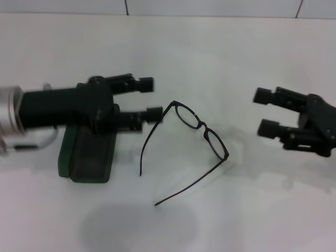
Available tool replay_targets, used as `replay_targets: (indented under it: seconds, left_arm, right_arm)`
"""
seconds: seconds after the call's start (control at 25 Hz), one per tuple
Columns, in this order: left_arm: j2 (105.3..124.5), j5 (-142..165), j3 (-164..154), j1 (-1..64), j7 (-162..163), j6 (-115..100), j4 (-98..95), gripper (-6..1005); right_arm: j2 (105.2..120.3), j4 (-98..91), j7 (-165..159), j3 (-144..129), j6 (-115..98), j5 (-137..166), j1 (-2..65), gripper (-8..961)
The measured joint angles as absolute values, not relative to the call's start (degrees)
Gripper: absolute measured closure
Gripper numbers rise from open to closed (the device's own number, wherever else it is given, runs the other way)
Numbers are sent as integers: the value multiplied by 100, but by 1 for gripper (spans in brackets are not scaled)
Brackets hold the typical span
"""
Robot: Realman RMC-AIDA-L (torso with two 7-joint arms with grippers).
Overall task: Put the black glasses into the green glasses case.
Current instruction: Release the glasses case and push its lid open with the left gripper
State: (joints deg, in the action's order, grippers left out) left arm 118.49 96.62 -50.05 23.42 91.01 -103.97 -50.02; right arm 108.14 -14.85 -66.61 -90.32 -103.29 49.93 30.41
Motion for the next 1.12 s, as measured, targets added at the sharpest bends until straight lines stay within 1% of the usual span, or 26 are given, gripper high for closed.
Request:
replay_targets:
  seconds: [0.12, 0.28, 0.36, 0.52, 0.88, 1.12]
  left_arm:
    - [11995, 10574, -5119, 2117, 10704, -9747, -7257, 198]
    - [11982, 11894, -5619, 1992, 12643, -9307, -9109, 204]
    - [11979, 12481, -5790, 2007, 13284, -9268, -9515, 206]
    - [11973, 13387, -6164, 2035, 14368, -9273, -9873, 229]
    - [11986, 14626, -6910, 2038, 15194, -9037, -9755, 321]
    - [11988, 14892, -7069, 2050, 15312, -8917, -9492, 317]
  right_arm:
    - [10802, -1485, -6603, -8794, -10324, 4993, 2879, 114]
    - [10837, -1484, -6473, -8509, -10321, 4992, 2608, 115]
    - [10852, -1475, -6428, -8443, -10317, 4985, 2526, 115]
    - [10866, -1471, -6370, -8425, -10272, 4964, 2486, 115]
    - [10861, -1486, -6359, -8420, -10127, 4988, 2676, 116]
    - [10858, -1486, -6348, -8419, -10088, 4992, 2681, 116]
